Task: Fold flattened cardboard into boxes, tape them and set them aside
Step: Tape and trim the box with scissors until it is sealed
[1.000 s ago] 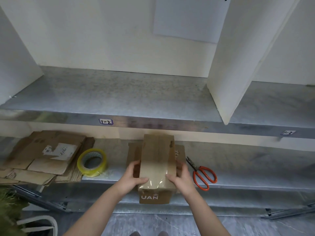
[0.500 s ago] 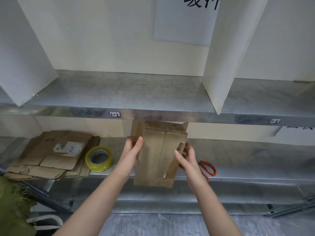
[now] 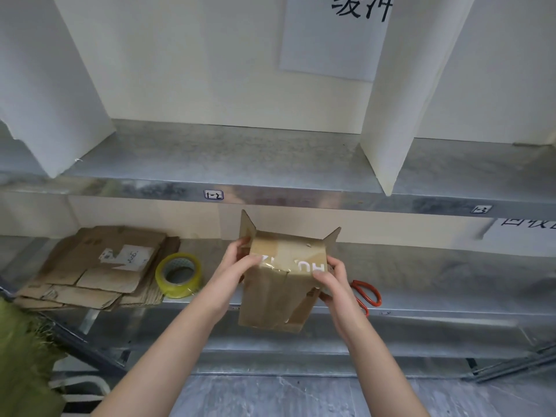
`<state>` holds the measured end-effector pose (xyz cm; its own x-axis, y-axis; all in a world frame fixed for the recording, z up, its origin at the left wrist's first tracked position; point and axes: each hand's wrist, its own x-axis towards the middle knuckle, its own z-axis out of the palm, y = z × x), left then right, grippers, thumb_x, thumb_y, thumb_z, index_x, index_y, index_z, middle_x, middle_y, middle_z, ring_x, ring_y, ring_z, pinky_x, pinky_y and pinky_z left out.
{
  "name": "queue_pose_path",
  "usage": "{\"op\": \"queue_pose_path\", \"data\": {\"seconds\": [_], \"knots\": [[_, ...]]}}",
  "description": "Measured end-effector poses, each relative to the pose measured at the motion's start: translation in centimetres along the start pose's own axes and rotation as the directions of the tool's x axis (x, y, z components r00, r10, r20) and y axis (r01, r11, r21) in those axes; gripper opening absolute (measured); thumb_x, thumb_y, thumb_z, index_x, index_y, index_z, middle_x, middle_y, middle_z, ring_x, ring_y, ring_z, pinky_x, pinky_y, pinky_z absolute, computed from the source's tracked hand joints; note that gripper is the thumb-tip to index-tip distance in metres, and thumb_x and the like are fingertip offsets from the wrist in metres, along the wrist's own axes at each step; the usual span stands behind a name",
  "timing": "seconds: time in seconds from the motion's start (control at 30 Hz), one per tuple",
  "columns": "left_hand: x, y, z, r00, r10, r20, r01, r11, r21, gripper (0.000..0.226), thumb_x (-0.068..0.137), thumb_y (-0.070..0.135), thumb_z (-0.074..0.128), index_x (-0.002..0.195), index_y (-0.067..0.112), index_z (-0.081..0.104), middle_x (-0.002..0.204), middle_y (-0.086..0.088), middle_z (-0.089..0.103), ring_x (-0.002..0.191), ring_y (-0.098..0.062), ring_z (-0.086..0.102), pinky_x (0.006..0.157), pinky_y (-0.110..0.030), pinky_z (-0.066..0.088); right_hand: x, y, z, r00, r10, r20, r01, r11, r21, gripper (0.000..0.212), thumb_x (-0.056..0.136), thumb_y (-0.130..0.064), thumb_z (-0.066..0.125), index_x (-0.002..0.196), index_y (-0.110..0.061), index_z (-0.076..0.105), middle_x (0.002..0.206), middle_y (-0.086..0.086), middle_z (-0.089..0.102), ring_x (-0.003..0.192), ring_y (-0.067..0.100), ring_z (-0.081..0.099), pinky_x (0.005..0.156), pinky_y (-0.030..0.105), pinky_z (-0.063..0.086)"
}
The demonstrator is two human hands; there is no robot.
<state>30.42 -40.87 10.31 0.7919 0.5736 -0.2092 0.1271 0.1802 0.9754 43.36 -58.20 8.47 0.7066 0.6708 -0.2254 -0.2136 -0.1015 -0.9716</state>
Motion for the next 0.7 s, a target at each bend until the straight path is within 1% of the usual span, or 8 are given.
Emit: {"op": "queue_pose_path", "data": {"seconds": [0.17,0.23,0.33,0.4,0.47,0.53,0.6,0.7], "knots": [[-1.9,0.6,-0.3,0.997,0.072,0.034,-0.067,0.990,-0.128,0.061,0.069,0.019,0.066,0.128,0.025,0.051,0.123,0.004,0.063,0.115,-0.012,0.057,0.097,-0.030,0.044,-1.6,-0.7,0.7,0.985,-0.123,-0.124,0.116,0.991,-0.062,0.059,0.071,-0.053,0.068,0.123,-0.034,0.047,0.125,-0.005,0.058,0.113,0.007,0.058,0.100,0.034,0.046],[-2.5,0.7,-0.2,0.991,0.127,0.041,-0.122,0.987,-0.103,0.064,0.069,0.012,0.063,0.129,0.027,0.048,0.126,0.007,0.059,0.119,-0.009,0.054,0.097,-0.031,0.043,-1.8,-0.8,0.5,0.971,-0.191,-0.140,0.179,0.979,-0.096,0.071,0.069,-0.049,0.072,0.133,-0.036,0.043,0.131,-0.010,0.055,0.119,0.004,0.054,0.099,0.032,0.047],[-2.2,0.8,0.2,0.983,0.179,0.027,-0.177,0.981,-0.077,0.074,0.072,0.012,0.072,0.134,0.032,0.038,0.131,0.014,0.050,0.121,0.001,0.049,0.102,-0.028,0.042,-0.9,-0.5,-0.2,0.973,-0.210,-0.095,0.196,0.971,-0.137,0.075,0.071,-0.042,0.073,0.139,-0.040,0.042,0.138,-0.012,0.051,0.128,0.006,0.049,0.103,0.036,0.044],[-1.1,-0.2,0.1,0.986,0.163,-0.021,-0.164,0.986,-0.032,0.079,0.076,0.021,0.079,0.139,0.034,0.033,0.135,0.016,0.045,0.123,0.002,0.046,0.105,-0.026,0.040,0.2,0.1,-0.5,0.977,-0.199,-0.082,0.181,0.967,-0.180,0.064,0.079,-0.024,0.076,0.134,-0.036,0.045,0.133,-0.015,0.053,0.126,0.003,0.047,0.100,0.027,0.044],[0.3,-2.3,-0.4,0.989,0.132,-0.070,-0.128,0.990,0.063,0.068,0.079,0.023,0.076,0.134,0.035,0.039,0.138,0.011,0.043,0.127,-0.004,0.045,0.108,-0.033,0.040,1.2,1.4,-0.5,0.985,-0.160,-0.064,0.142,0.964,-0.223,0.063,0.083,-0.007,0.074,0.129,-0.034,0.041,0.128,-0.017,0.052,0.122,0.001,0.046,0.095,0.016,0.043],[1.2,-4.6,-0.7,0.995,0.053,-0.089,-0.039,0.987,0.158,0.055,0.082,0.021,0.074,0.123,0.040,0.043,0.138,0.008,0.044,0.130,-0.012,0.044,0.110,-0.039,0.039,2.3,3.7,-0.6,0.994,-0.082,-0.066,0.061,0.959,-0.276,0.062,0.082,-0.002,0.073,0.126,-0.029,0.039,0.133,-0.007,0.051,0.127,0.009,0.047,0.101,0.024,0.043],[1.2,-6.8,-0.6,0.994,-0.062,-0.092,0.082,0.969,0.235,0.054,0.084,0.024,0.072,0.125,0.033,0.038,0.134,0.010,0.043,0.129,-0.011,0.041,0.109,-0.034,0.036,2.8,6.3,-0.6,0.996,0.017,-0.088,-0.044,0.945,-0.324,0.059,0.081,-0.011,0.077,0.122,-0.024,0.037,0.132,-0.001,0.052,0.128,0.017,0.048,0.105,0.033,0.042],[0.7,-9.3,0.2,0.980,-0.157,-0.125,0.189,0.931,0.312,0.066,0.087,0.030,0.068,0.140,0.021,0.028,0.138,0.007,0.041,0.129,-0.013,0.041,0.105,-0.031,0.036,3.0,9.2,-0.6,0.986,0.124,-0.108,-0.156,0.909,-0.386,0.060,0.075,-0.020,0.083,0.119,-0.020,0.043,0.109,-0.015,0.057,0.114,0.013,0.055,0.096,0.025,0.044]]}}
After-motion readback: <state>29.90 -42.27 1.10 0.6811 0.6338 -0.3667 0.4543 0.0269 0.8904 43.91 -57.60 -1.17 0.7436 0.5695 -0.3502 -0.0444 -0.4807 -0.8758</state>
